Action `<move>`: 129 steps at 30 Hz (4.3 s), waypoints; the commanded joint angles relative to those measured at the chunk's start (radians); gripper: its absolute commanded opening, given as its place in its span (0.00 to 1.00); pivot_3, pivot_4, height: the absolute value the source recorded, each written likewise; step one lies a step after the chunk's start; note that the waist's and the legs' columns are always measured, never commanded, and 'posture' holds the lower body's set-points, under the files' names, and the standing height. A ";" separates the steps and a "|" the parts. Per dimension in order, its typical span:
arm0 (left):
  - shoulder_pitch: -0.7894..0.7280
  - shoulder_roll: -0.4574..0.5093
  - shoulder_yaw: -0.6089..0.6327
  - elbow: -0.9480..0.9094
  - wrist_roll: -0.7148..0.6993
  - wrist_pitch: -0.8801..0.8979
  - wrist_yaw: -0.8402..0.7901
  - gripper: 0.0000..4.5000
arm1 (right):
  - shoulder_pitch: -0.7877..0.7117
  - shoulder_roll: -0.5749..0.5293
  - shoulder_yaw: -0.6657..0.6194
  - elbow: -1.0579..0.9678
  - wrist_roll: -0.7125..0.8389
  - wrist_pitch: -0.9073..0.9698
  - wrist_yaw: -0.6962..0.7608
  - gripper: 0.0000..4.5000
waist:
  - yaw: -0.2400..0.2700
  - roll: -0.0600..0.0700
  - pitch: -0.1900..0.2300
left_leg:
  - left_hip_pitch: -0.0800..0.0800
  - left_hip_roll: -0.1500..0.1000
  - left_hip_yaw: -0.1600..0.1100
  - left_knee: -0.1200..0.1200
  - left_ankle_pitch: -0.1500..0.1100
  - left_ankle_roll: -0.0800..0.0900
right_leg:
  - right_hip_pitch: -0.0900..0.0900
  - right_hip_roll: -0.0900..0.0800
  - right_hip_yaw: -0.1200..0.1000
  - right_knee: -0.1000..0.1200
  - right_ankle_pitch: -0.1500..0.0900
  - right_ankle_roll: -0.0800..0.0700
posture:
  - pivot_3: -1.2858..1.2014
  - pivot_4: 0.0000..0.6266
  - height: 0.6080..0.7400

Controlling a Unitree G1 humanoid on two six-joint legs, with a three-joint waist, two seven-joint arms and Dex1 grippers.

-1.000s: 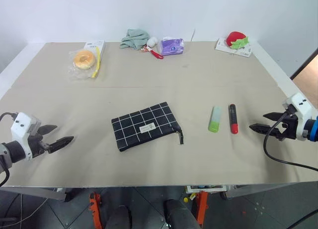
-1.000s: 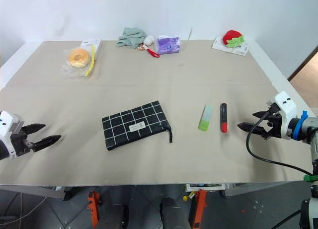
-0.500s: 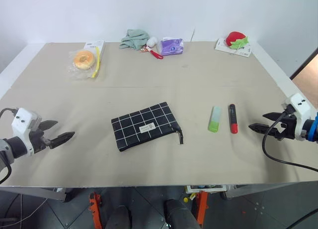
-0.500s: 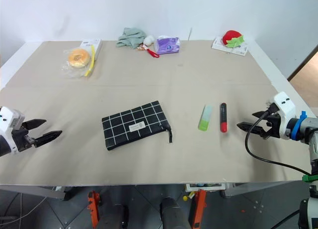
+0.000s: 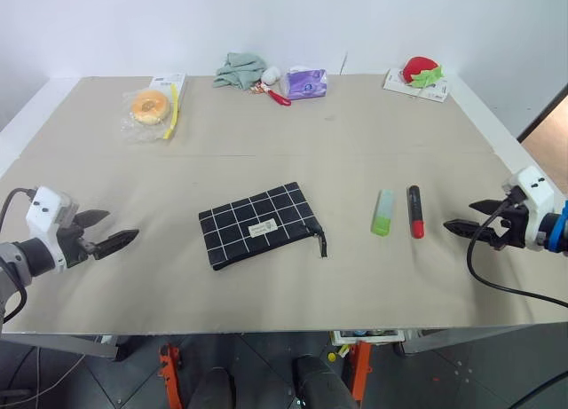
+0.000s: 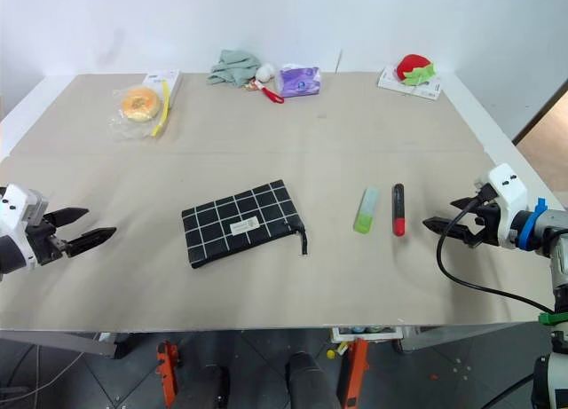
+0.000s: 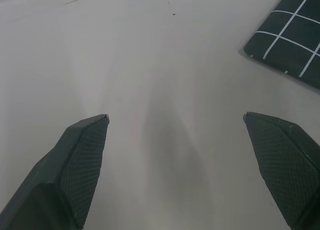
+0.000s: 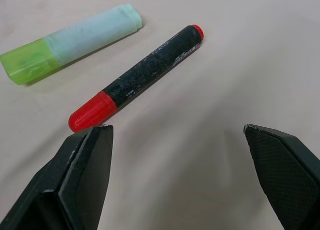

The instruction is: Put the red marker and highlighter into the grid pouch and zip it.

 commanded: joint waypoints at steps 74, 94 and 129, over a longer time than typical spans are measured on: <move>-0.625 -0.158 -0.765 0.784 1.505 -1.784 0.959 1.00 | 0.092 0.692 0.280 -0.707 -0.047 0.347 -0.630 0.01 | 0.010 0.000 -0.016 | 0.006 -0.002 -0.005 0.003 0.006 0.003 | 0.008 0.000 -0.002 0.002 0.009 0.003 | 0.52 0.24 1.00; -0.686 -0.150 -0.923 0.867 1.463 -1.764 1.077 0.00 | 0.098 0.701 0.175 -0.783 0.032 0.298 -0.604 0.00 | 0.011 0.010 -0.022 | 0.016 -0.004 -0.005 0.000 0.009 0.004 | 0.017 -0.002 -0.002 0.001 0.009 0.004 | 0.52 0.24 1.00; -0.596 -0.233 -0.840 0.723 1.113 -1.636 0.670 0.00 | 0.125 0.617 0.250 -0.812 0.015 0.519 -0.743 0.32 | 0.034 0.011 -0.021 | 0.012 -0.012 -0.004 -0.002 0.008 0.003 | 0.018 -0.011 -0.002 -0.004 0.003 0.009 | 0.52 0.24 1.00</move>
